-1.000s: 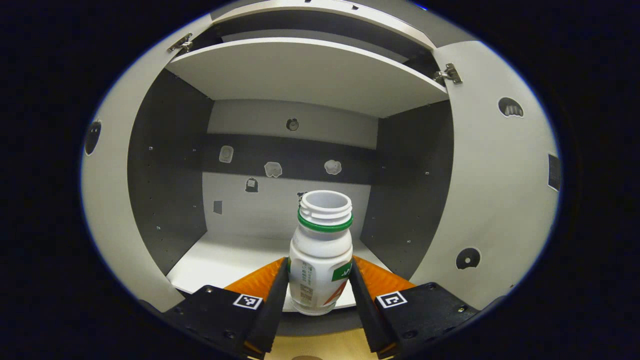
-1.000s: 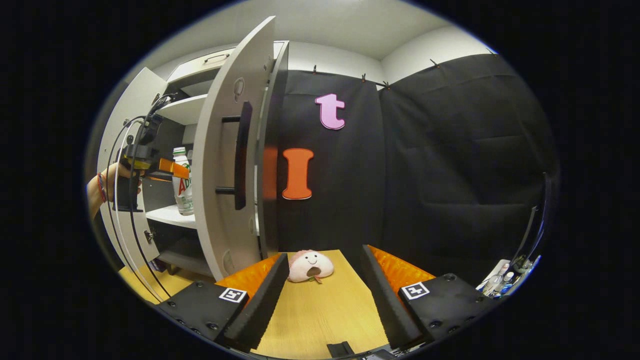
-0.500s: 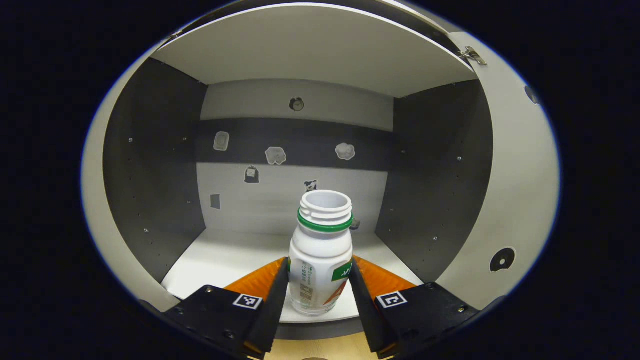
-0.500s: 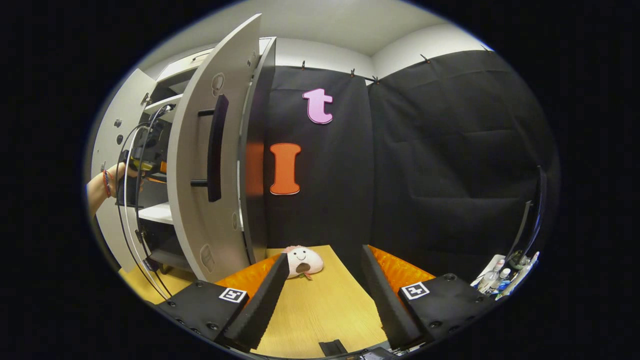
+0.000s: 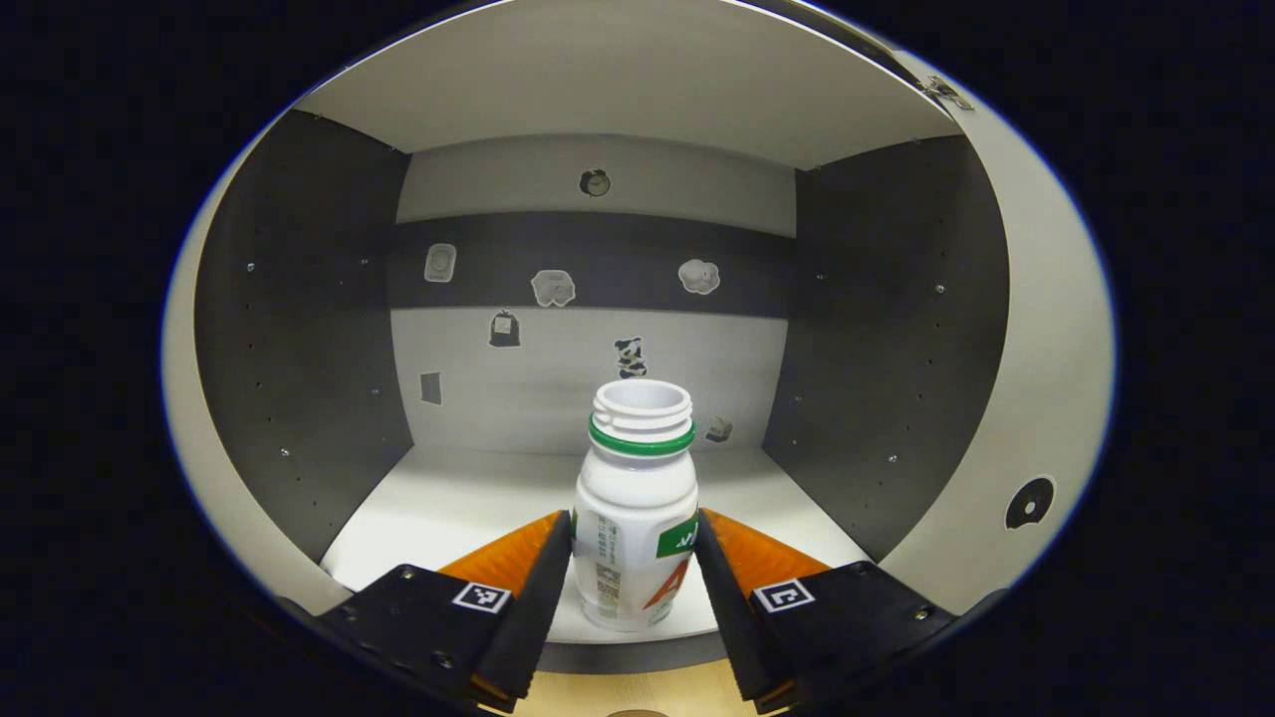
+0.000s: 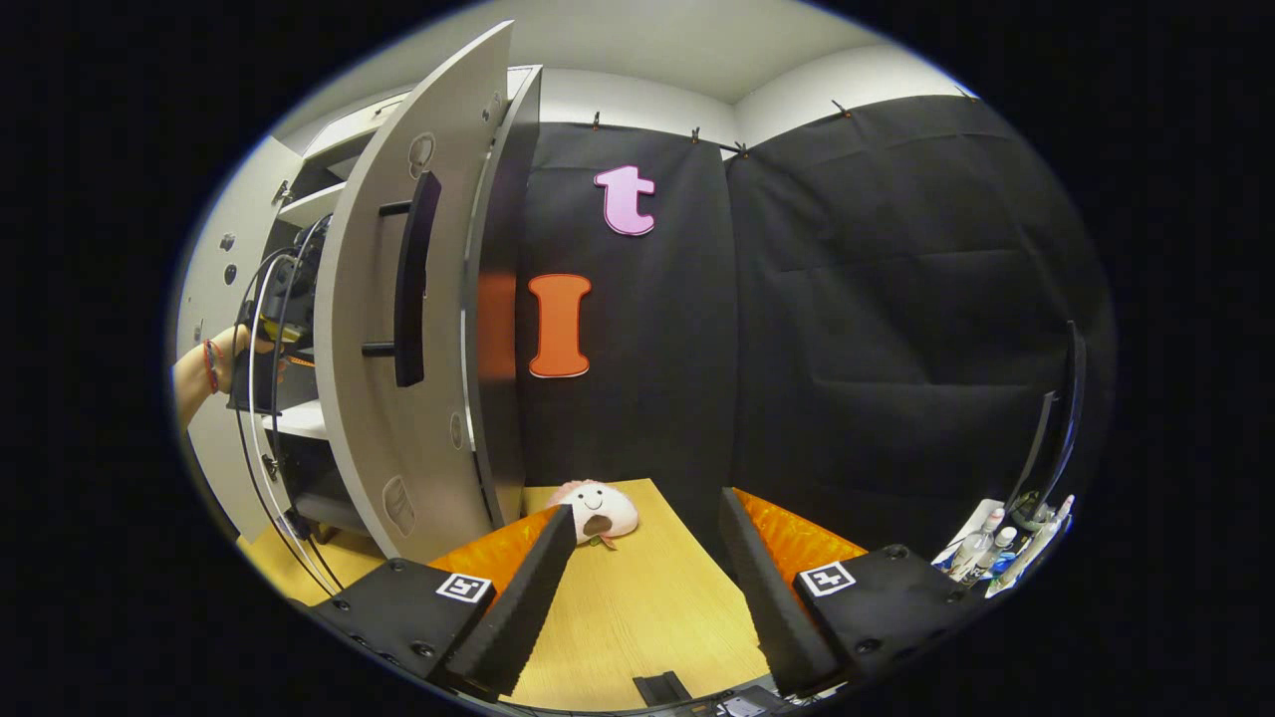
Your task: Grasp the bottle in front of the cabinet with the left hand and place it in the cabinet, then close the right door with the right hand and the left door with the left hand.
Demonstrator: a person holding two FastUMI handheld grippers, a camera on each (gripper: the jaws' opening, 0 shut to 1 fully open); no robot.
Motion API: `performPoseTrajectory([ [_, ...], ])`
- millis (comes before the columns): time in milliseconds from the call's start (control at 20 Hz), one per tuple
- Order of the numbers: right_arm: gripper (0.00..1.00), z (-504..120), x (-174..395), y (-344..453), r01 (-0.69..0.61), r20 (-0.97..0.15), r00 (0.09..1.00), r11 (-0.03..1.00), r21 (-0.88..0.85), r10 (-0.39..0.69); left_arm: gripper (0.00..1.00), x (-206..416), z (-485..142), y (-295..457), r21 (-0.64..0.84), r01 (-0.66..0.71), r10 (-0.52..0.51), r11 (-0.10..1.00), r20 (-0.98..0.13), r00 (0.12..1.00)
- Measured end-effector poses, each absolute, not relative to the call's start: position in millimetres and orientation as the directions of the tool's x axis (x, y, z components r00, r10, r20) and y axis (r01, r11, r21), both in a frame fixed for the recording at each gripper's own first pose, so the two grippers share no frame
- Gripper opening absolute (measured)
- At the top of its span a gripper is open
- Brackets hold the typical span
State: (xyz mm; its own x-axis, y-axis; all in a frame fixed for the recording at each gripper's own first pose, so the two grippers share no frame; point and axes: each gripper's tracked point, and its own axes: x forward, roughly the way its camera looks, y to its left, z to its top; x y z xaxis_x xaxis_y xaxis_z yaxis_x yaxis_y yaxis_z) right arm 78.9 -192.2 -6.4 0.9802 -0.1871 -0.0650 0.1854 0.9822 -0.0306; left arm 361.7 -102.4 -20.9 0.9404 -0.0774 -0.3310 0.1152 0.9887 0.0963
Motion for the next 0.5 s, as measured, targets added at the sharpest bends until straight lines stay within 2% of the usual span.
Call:
performPoseTrajectory([
  [100,0.96,-8,78,-188,0.18,-0.069,0.981,0.983,-0.027,-0.182,0.8,358,-18,-99,0.105,0.109,-0.069,0.989,-0.325,0.943],
  [200,0.96,-8,81,-182,0.18,-0.072,0.981,0.983,-0.026,-0.181,0.94,353,-13,-92,0.115,0.095,-0.054,0.989,-0.318,0.947],
  [500,0.96,-6,85,-173,0.173,-0.063,0.983,0.984,-0.034,-0.175,0.95,322,7,-76,0.114,0.094,-0.059,0.989,-0.278,0.959],
])
